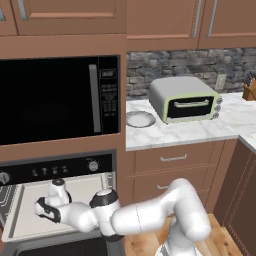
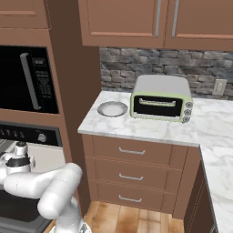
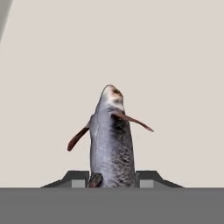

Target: Take the fish from the oven and place it on the plate on the counter.

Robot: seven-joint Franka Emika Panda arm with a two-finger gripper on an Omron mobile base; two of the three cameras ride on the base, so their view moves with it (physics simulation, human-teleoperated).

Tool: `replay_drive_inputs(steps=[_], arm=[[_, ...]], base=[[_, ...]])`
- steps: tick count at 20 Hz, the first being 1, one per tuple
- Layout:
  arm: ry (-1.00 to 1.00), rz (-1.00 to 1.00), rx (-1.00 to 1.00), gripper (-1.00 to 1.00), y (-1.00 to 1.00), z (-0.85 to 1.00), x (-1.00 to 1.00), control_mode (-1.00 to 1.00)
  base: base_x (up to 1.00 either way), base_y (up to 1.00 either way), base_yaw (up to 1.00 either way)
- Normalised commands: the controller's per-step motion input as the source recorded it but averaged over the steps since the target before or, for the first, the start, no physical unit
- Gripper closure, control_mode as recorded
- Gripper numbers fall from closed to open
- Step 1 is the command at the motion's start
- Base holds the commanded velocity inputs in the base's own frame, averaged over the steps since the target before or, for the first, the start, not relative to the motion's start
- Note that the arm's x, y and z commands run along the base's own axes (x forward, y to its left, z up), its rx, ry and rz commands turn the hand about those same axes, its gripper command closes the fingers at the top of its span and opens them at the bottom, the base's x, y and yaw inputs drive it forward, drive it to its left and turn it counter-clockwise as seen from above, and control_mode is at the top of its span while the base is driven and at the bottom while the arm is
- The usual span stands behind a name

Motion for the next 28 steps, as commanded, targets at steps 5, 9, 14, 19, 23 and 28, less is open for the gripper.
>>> replay_drive_inputs(steps=[5,9,14,19,23,28], arm=[[0.01,0.11,-0.3,1.0,-0.17,0.01,-0.42,-1.0],[-0.05,0.18,-0.11,1.0,-0.28,0.55,-0.86,-1.0],[-0.13,0.17,-0.02,1.0,-0.46,0.24,-0.97,-1.0],[-0.23,0.16,0.0,1.0,-0.3,0.51,-0.69,-1.0],[-0.26,0.16,0.0,1.0,-0.24,0.36,-0.53,-1.0],[-0.16,0.17,0.0,1.0,-0.17,0.92,-0.39,-1.0]], base=[[0.0,0.0,0.0],[0.0,0.0,0.0],[0.0,0.0,0.0],[0.0,0.0,0.0],[0.0,0.0,0.0],[0.0,0.0,0.0]])
